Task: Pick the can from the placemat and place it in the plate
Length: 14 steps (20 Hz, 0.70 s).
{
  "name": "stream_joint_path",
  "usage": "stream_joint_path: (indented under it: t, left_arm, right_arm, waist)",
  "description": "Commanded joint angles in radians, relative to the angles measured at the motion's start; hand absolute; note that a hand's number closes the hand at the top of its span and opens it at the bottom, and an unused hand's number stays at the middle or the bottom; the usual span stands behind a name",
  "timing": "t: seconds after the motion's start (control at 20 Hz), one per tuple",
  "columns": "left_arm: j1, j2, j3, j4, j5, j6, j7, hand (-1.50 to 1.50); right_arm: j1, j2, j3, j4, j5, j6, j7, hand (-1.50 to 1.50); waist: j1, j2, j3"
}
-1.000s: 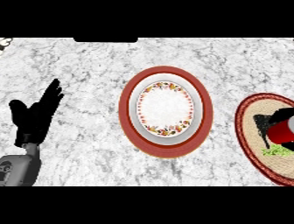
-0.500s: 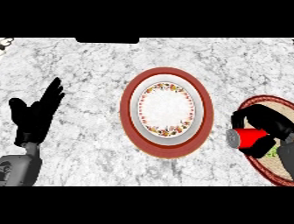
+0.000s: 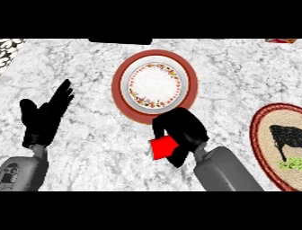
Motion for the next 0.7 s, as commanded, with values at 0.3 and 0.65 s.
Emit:
stream_joint_path:
  t: [0.3, 0.65]
  left_arm:
    - [-0.011, 0.007, 0.024, 0.01, 0.001, 0.014, 0.002, 0.0]
    - [-0.042, 0.015, 0.04, 0.039, -0.002, 0.012, -0.003, 0.0]
  right_arm:
    - [-0.137, 0.055, 0.269, -0.251, 0.24, -0.429, 0.601, 1.5]
    - [-0.266, 0.055, 0.445, -0.236, 0.309, -0.591, 1.093, 1.5]
  waist:
    - [-0.034, -0.003, 0.004]
    - [-0.035, 0.016, 0.005]
